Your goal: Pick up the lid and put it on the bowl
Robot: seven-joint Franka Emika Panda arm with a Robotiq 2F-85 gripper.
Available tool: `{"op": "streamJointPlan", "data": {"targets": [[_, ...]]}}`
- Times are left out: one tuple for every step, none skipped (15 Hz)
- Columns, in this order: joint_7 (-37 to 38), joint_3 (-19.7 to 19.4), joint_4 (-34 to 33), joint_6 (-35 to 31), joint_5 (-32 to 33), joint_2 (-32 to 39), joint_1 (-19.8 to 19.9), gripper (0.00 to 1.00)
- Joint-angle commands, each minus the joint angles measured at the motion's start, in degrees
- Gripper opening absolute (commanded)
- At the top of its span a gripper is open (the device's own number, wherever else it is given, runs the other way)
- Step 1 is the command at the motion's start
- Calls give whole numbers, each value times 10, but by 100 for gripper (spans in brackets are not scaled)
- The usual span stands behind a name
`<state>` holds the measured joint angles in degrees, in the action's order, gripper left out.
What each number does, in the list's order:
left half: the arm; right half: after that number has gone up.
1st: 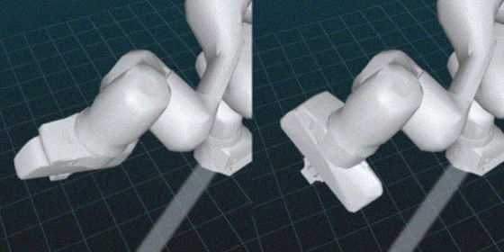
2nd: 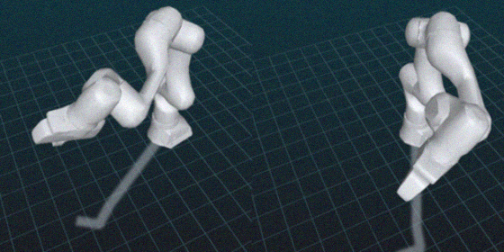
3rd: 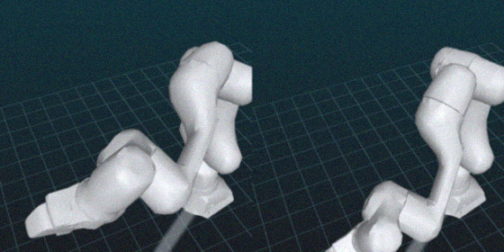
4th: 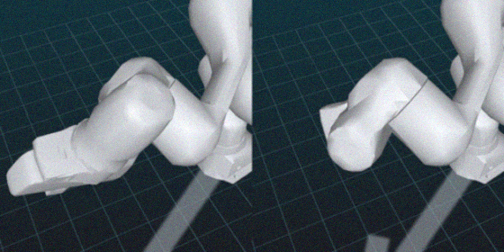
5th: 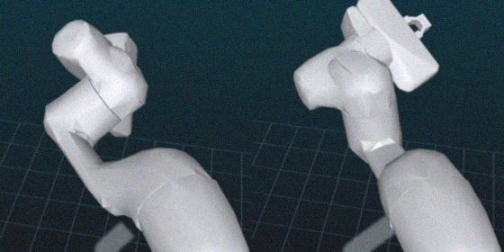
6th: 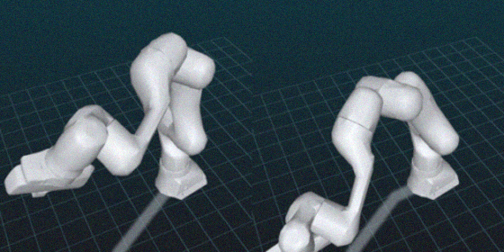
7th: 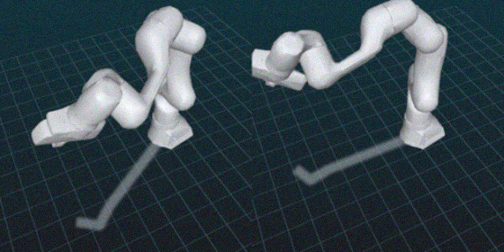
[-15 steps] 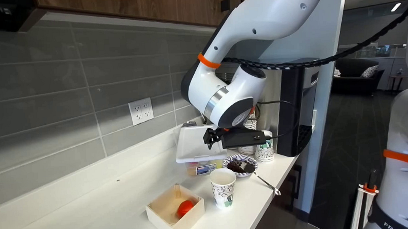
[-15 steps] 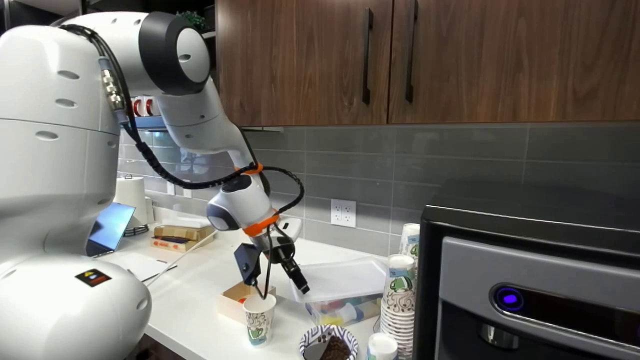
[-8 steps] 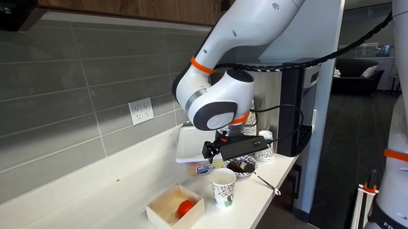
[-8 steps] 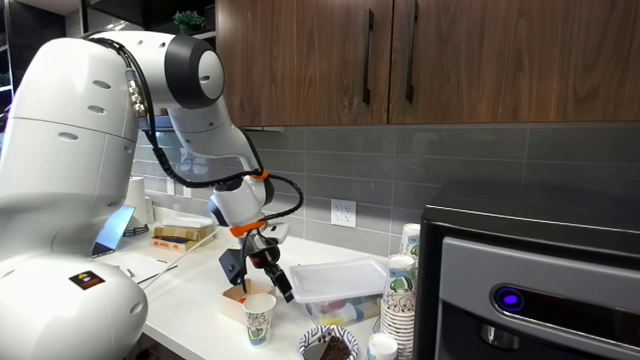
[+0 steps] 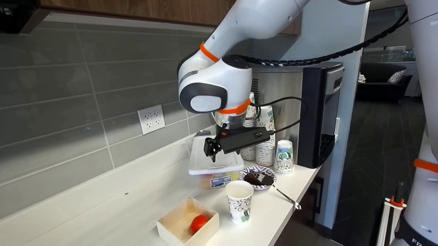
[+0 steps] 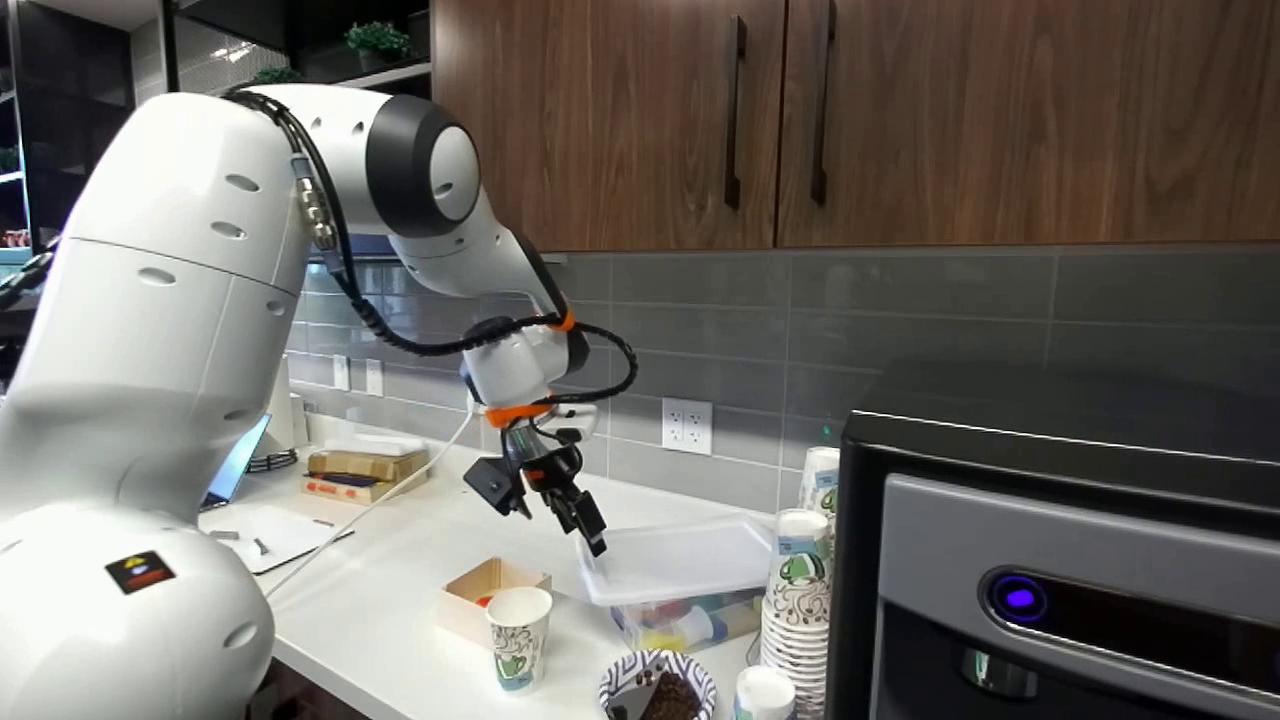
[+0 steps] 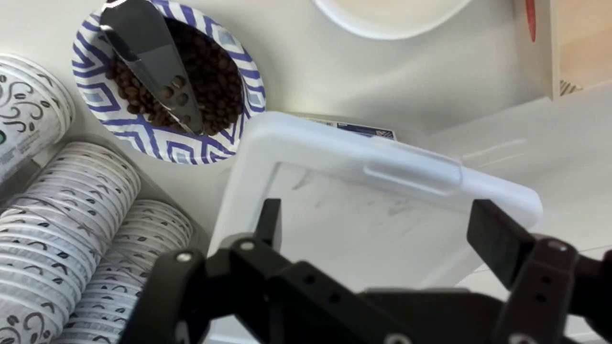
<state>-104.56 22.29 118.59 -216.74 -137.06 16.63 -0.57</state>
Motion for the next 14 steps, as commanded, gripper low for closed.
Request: {"op": "streamJointPlan", "data": {"targets": [[-102,29,-84,-42,-58,55,43,100],[-116,34,-100,-50,-65,68,50,100],[-136,42,-117,-62,-75,81,59,100],[-153,49,-133,-74,-85,93,67,100],[-168,46,-147,-83,-96,104,65,100],[-181,50,-162,-97,-105,116,68,100],[-158,108,-171,-116,-70,138,110,100],[-164,117,-183,-129,-69,150,115,100],[-165,133,-194,-144,-67,162,125,100],[-166,147,-204,-159,-67,173,132,100],[-169,156,-214,-171,-67,184,137,100],[-172,160,-224,-181,-67,197,140,100],[-175,165,-234,-190,-67,208,142,100],[-176,168,-243,-199,-67,218,144,100]]}}
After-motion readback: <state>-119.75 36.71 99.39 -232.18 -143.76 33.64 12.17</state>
